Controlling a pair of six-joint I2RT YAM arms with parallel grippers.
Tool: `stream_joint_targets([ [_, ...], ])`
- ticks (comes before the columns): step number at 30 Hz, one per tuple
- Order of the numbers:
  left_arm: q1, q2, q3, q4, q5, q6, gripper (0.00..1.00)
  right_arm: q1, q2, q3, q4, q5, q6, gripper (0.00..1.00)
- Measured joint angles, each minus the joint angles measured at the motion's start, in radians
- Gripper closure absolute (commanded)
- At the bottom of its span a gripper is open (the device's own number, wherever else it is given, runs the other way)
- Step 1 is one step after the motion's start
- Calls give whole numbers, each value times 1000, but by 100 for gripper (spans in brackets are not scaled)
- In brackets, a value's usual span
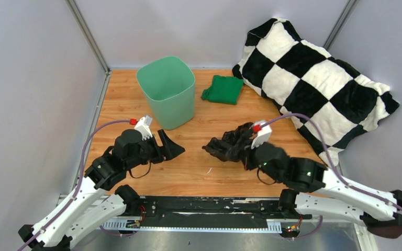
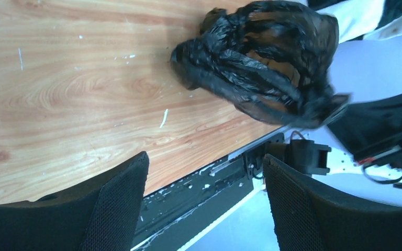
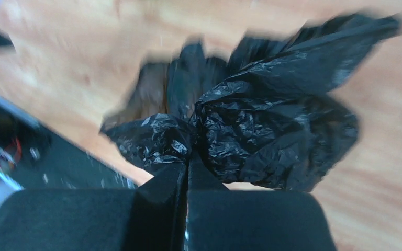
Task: Put the trash bags into the trash bin
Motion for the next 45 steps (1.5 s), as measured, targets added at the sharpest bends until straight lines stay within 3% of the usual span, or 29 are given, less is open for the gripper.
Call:
stream_joint_targets([
  [6,-1,6,-140,60,44,-39,22,260,21,-250,-79,31,250,100],
  [8,-1,13,-190,92,61,-55,22,333,28,-283,-101,48,321,95],
  [10,-1,31,-239,137,81,-71,22,388,54,-290,-101,54,375,83],
  [14,-1,85,-284,205,106,-87,22,469,176,-266,-85,63,419,48],
  [19,-1,114,-286,276,122,-82,22,501,288,-172,-92,57,410,25],
  [25,-2,143,-309,340,136,-42,22,503,256,-88,-136,48,389,19],
  [29,-23,196,-314,384,138,7,22,502,196,-24,-209,67,381,20],
  [34,-76,287,-311,488,126,67,22,402,137,61,-286,92,367,25],
  [45,-165,528,-198,611,28,217,25,-150,64,58,-414,45,262,25],
])
